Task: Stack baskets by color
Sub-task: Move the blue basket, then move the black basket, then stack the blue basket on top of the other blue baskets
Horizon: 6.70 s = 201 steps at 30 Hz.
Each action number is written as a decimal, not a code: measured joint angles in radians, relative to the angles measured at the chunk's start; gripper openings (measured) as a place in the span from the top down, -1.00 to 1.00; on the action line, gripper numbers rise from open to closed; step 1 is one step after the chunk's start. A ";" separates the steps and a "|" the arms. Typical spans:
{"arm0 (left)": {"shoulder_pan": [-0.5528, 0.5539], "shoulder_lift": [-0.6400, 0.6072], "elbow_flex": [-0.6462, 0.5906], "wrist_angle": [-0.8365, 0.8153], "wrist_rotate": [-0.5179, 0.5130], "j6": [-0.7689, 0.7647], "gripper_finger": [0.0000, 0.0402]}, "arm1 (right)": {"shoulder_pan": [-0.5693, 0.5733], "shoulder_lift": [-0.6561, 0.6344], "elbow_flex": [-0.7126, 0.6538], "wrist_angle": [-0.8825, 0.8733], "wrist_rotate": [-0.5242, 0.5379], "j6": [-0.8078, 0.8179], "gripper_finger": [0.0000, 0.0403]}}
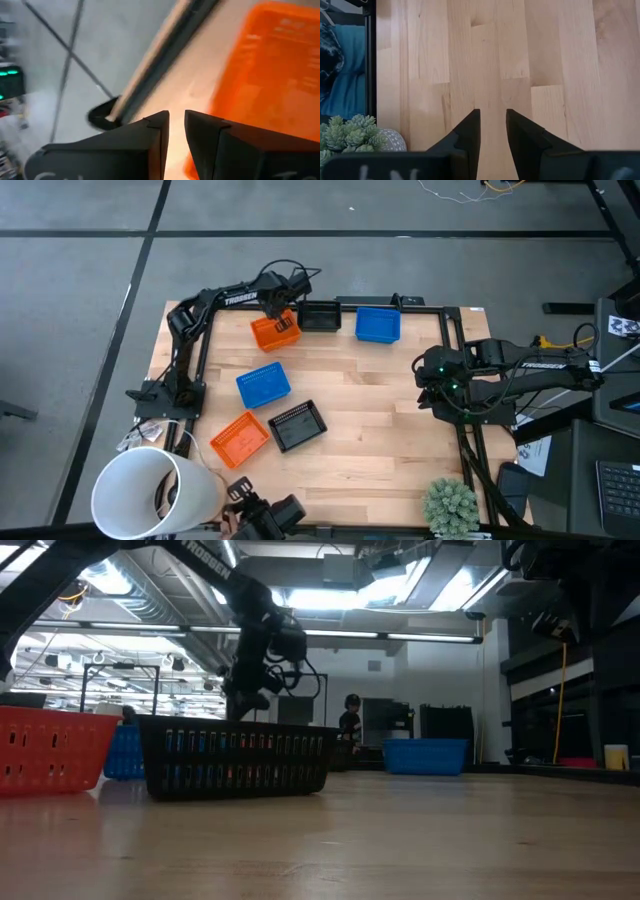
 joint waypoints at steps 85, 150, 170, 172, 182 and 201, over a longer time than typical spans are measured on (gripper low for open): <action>-0.716 -0.095 -0.354 0.325 0.525 -0.422 0.73 | 0.000 0.001 0.000 -0.009 0.008 0.105 0.54; -0.725 -0.652 -0.384 -0.024 0.020 -0.397 0.73 | -0.140 0.811 0.236 0.516 0.415 -0.728 0.54; -0.726 -0.647 -0.425 0.030 0.025 -0.394 0.73 | -0.137 0.941 0.243 0.388 0.438 -0.557 0.98; -0.726 -0.647 -0.425 0.033 0.026 -0.393 0.73 | -0.099 0.923 0.240 0.341 0.432 -0.505 0.98; -0.726 -0.647 -0.425 0.046 0.025 -0.393 0.73 | -0.078 0.704 0.249 0.193 0.767 -0.446 0.99; -0.724 -0.647 -0.425 0.065 0.026 -0.393 0.73 | -0.588 0.704 0.249 0.404 0.504 -0.713 1.00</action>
